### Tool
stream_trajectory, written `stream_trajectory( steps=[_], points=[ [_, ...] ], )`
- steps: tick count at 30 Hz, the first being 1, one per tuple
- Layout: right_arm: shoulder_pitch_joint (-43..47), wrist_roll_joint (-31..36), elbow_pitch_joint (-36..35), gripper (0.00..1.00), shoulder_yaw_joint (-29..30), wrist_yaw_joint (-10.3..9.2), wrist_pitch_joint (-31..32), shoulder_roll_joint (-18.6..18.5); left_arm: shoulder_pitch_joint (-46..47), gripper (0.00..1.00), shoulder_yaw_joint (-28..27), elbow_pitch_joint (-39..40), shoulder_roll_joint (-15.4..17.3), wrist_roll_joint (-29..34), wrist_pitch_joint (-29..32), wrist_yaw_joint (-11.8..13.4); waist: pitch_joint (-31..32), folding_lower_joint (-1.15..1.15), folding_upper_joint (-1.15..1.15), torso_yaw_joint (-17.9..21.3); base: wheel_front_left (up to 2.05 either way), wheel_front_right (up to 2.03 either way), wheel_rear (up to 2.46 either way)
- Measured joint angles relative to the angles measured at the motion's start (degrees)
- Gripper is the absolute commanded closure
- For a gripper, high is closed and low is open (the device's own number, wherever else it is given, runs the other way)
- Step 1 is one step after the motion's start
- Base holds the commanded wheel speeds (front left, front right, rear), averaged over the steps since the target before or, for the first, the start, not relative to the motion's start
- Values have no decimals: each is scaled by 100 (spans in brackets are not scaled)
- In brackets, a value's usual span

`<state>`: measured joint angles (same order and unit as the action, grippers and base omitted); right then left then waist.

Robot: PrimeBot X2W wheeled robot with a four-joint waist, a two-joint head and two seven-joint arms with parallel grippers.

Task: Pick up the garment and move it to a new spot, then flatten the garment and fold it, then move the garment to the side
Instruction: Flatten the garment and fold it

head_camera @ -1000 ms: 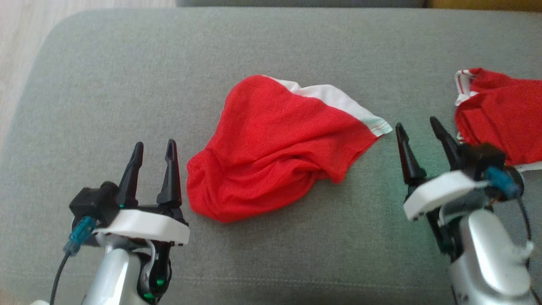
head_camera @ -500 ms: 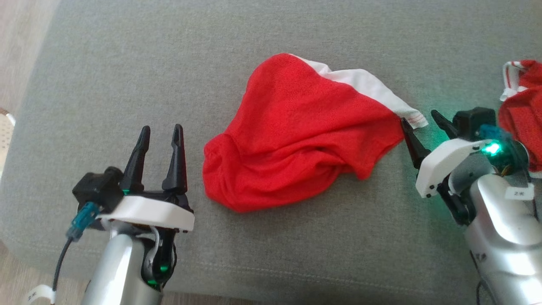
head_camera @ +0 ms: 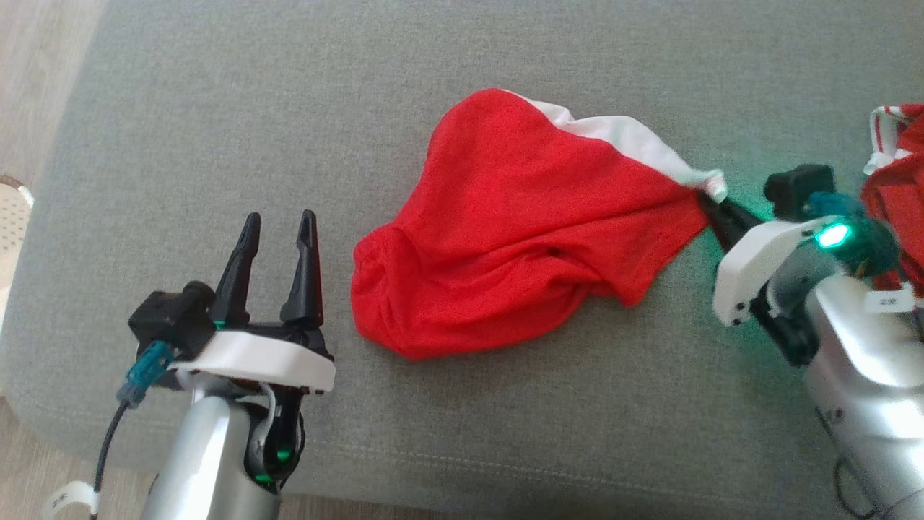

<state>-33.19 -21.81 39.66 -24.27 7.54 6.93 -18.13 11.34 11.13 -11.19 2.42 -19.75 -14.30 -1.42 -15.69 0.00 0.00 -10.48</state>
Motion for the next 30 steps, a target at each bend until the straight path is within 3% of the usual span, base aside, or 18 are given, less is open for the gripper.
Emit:
stream_trajectory(
  steps=[6,11,15,18,23,30],
  points=[
    [-520,628,303,100,47,0,-547,-283,10,0,60,-30,0,-20,0,42,158,0,0,33,0,0,0],
    [-1477,1682,438,100,698,0,-1187,-336,4,0,110,-46,-1,-58,0,53,398,0,0,52,0,0,0],
    [-2141,2464,247,100,1340,0,-1797,-230,-77,0,119,-46,-1,-85,0,146,621,0,0,74,0,0,0],
    [-2199,2895,-125,100,1496,0,-2020,42,-214,0,103,-44,0,-112,0,172,771,0,0,119,0,0,0],
    [-1474,3026,-694,100,968,0,-2115,448,-436,0,56,-12,2,-119,0,202,931,0,0,269,0,0,0],
    [550,2228,-1511,100,-51,0,-1774,557,-526,0,-7,3,2,-168,0,243,1042,0,0,551,0,0,0]
  ],
)
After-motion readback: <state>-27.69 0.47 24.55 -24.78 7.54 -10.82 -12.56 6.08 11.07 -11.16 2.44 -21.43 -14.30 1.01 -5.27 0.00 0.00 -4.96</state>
